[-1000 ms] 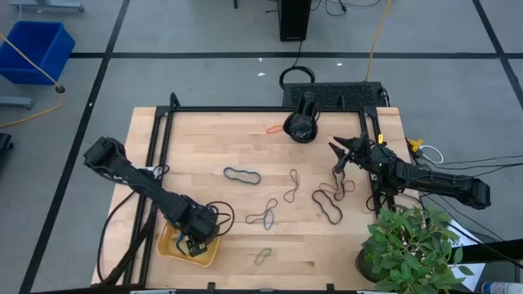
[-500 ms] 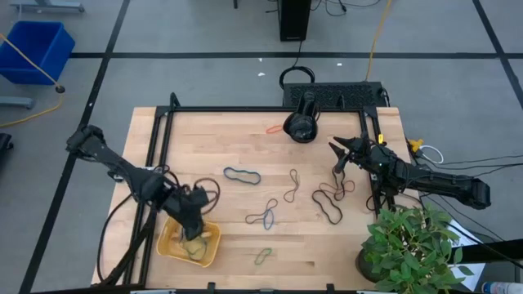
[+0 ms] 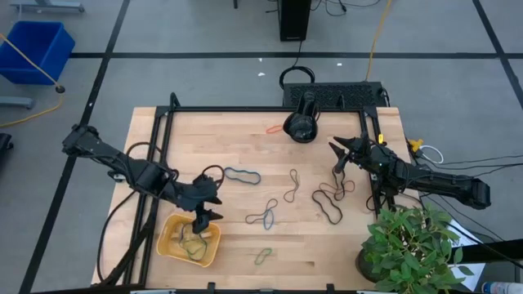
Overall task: Pick and place rubber bands into bin
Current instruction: Put the blue rubberband into the yellow bin
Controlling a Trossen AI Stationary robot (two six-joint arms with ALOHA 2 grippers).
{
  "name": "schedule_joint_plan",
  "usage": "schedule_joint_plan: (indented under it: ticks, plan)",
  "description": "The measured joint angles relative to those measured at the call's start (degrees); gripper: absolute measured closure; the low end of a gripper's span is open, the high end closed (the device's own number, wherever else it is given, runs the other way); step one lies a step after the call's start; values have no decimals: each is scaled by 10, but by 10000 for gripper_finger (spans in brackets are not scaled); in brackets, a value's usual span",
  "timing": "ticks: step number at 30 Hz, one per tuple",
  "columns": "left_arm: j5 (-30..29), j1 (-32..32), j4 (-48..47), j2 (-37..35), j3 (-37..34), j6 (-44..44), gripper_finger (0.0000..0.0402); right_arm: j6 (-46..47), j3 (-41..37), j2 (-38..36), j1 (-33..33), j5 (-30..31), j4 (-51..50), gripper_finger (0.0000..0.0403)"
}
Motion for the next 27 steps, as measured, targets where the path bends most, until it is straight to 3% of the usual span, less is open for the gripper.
schedule_joint_plan:
  ticks: [6,19,27]
  plan:
    - [-58,50,-1,15,0,83,151,-1,0,0,0,0,-1,273]
    - [-18,217,5,108,0,242,151,1,0,0,0,0,0,273]
    - [30,271,114,155,0,334,151,1,0,0,0,0,0,273]
